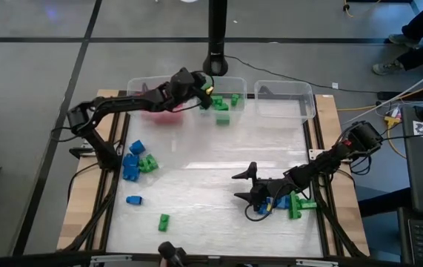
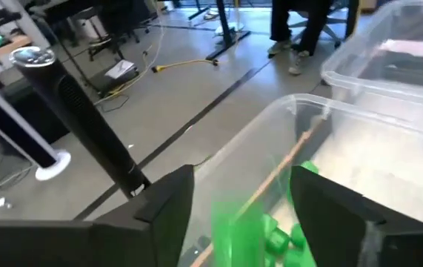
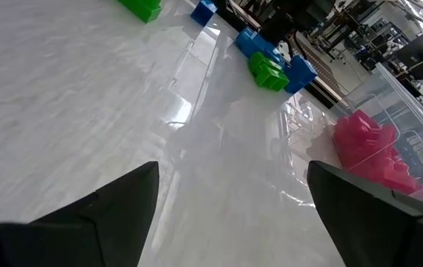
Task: Sort blocks
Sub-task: Put the green game piece into the middle transparent bin
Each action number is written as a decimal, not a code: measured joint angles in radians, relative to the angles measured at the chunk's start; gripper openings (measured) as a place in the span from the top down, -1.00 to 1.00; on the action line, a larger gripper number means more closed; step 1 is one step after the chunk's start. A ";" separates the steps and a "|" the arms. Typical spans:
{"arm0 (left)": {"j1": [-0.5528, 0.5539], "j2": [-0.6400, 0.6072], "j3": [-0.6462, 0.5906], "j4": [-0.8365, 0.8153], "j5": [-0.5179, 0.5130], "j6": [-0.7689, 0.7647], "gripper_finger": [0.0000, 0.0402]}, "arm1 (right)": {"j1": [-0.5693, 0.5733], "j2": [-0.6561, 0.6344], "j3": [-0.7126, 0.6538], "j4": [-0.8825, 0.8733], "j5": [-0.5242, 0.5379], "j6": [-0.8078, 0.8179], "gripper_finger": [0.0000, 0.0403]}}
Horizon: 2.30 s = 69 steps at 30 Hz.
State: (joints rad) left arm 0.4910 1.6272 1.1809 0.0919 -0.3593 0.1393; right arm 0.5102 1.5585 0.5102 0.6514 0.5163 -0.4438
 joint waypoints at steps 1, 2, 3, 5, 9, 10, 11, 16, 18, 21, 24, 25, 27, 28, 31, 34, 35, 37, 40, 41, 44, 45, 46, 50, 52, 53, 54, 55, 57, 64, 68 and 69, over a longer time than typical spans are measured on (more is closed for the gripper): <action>-0.004 0.000 0.000 -0.003 0.001 0.008 -0.12 | 0.000 0.000 0.000 0.000 0.000 0.000 -0.71; -0.010 0.000 0.000 -0.007 0.001 0.014 -0.16 | 0.000 0.000 0.000 0.000 0.000 0.000 -0.71; -0.018 -0.007 0.000 -0.019 0.001 0.018 -0.20 | 0.000 0.000 0.000 0.000 0.000 0.000 -0.71; -0.039 -0.028 0.005 -0.073 0.001 0.019 -0.25 | 0.000 0.000 0.000 0.000 0.000 0.000 -0.71; -0.109 -0.113 0.050 -0.297 0.000 0.011 -0.28 | 0.000 0.000 0.000 -0.001 0.000 0.000 -0.71; -0.135 -0.142 0.060 -0.366 0.001 0.000 -0.28 | 0.000 0.000 0.000 -0.002 0.000 0.000 -0.71; -0.163 -0.171 0.070 -0.440 0.001 -0.009 -0.27 | 0.000 0.000 0.000 -0.002 0.000 0.000 -0.71; -0.306 -0.317 0.086 -0.712 0.001 -0.155 -0.27 | 0.000 0.000 0.000 -0.001 0.000 0.001 -0.71; -0.360 -0.363 0.086 -0.813 0.001 -0.241 -0.27 | 0.000 0.000 0.000 -0.001 0.000 0.001 -0.71; -0.439 -0.400 0.086 -0.973 0.002 -0.392 -0.25 | 0.000 0.000 0.000 0.000 0.000 0.000 -0.71; -0.507 -0.409 0.086 -1.124 0.001 -0.545 -0.24 | 0.000 0.000 0.000 0.001 0.004 -0.001 -0.71; -0.526 -0.407 0.086 -1.168 0.001 -0.591 -0.24 | 0.000 0.000 0.000 0.001 0.008 -0.001 -0.71; -0.564 -0.402 0.073 -1.233 0.001 -0.681 -0.25 | 0.000 0.000 0.000 0.001 0.015 -0.001 -0.71; -0.580 -0.401 0.057 -1.255 0.000 -0.722 -0.25 | 0.000 0.000 0.000 0.001 0.015 -0.001 -0.71; -0.624 -0.400 -0.007 -1.294 0.012 -0.843 -0.25 | 0.000 0.000 0.000 0.001 0.015 -0.001 -0.71; -0.647 -0.400 -0.085 -1.303 0.060 -0.918 -0.25 | 0.000 0.000 0.000 0.001 0.015 -0.001 -0.71; -0.652 -0.400 -0.113 -1.303 0.081 -0.939 -0.25 | 0.000 0.000 0.000 0.001 0.015 -0.002 -0.71; -0.655 -0.399 -0.169 -1.301 0.125 -0.968 -0.25 | 0.000 0.000 0.000 0.001 0.015 -0.002 -0.71; -0.655 -0.399 -0.247 -1.278 0.186 -0.979 -0.25 | 0.000 0.000 0.000 0.001 0.015 -0.002 -0.71; -0.655 -0.399 -0.267 -1.272 0.208 -0.977 -0.25 | 0.000 0.001 0.000 0.001 0.015 -0.002 -0.71; -0.655 -0.400 -0.324 -1.239 0.251 -0.966 -0.25 | 0.000 0.001 0.000 0.001 0.015 -0.002 -0.71; -0.655 -0.399 -0.338 -1.227 0.254 -0.958 -0.25 | 0.000 0.001 0.000 0.001 0.015 -0.002 -0.71; -0.655 -0.399 -0.350 -1.213 0.257 -0.943 -0.25 | 0.000 0.001 0.000 0.001 0.015 -0.002 -0.71; -0.654 -0.399 -0.394 -1.129 0.266 -0.874 -0.25 | 0.000 0.001 0.000 0.000 0.015 -0.002 -0.71; -0.654 -0.399 -0.415 -1.104 0.291 -0.839 -0.25 | 0.000 0.001 0.000 0.000 0.015 -0.002 -0.71; -0.654 -0.400 -0.427 -1.091 0.301 -0.825 -0.25 | 0.000 0.001 0.000 0.000 0.015 -0.002 -0.71; -0.654 -0.399 -0.437 -1.088 0.307 -0.808 -0.25 | 0.000 0.001 0.000 0.000 0.015 -0.002 -0.71; -0.655 -0.399 -0.447 -1.090 0.308 -0.791 -0.25 | 0.000 0.001 0.000 0.000 0.015 -0.002 -0.71; -0.657 -0.400 -0.462 -1.093 0.308 -0.757 -0.25 | 0.000 0.001 0.000 0.000 0.015 -0.002 -0.71; -0.656 -0.400 -0.511 -1.041 0.297 -0.683 -0.25 | 0.000 0.001 0.000 -0.005 0.015 -0.002 -0.71; -0.656 -0.402 -0.536 -0.991 0.288 -0.631 -0.25 | 0.000 0.001 0.000 -0.005 0.015 -0.002 -0.71; -0.656 -0.402 -0.536 -0.985 0.285 -0.621 -0.25 | 0.000 0.001 0.000 -0.005 0.015 -0.002 -0.71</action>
State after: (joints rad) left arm -0.1654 1.2253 0.6453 -0.8933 -0.0739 -0.4814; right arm 0.5098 1.5597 0.5104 0.6460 0.5314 -0.4458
